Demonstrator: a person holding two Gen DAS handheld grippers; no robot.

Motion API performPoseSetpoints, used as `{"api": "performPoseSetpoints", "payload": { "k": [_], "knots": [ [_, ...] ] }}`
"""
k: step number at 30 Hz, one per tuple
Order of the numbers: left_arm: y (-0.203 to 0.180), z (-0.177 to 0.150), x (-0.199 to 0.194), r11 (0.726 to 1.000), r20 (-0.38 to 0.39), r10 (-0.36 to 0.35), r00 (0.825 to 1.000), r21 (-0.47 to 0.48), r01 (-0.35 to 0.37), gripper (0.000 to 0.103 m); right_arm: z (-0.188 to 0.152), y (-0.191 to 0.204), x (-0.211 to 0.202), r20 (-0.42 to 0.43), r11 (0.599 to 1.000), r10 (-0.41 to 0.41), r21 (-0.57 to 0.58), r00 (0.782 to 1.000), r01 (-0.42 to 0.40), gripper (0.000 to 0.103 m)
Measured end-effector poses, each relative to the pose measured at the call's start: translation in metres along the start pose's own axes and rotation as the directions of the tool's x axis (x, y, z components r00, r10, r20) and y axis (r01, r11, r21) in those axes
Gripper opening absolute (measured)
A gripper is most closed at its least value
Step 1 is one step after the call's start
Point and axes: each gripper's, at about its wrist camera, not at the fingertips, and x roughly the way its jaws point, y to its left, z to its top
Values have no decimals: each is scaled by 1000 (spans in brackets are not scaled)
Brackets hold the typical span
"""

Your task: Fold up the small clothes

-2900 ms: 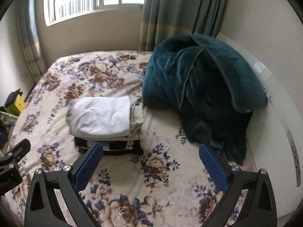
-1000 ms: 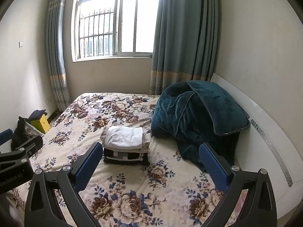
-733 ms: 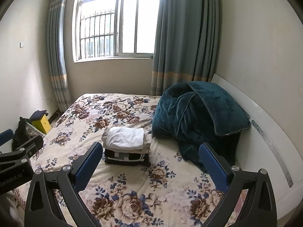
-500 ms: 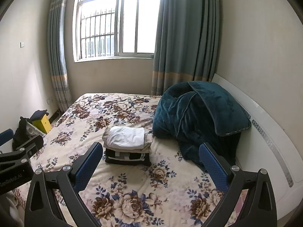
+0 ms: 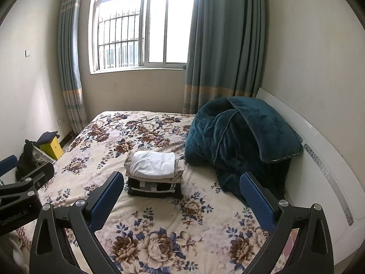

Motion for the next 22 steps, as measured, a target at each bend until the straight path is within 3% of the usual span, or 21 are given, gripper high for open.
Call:
{"api": "performPoseSetpoints", "payload": {
  "k": [22],
  "knots": [
    [-3,-5,-11,1000,22,22,1000,1,-22,103,-4,0,0,9,1000,5,-9,1000,-5,103]
  ]
}}
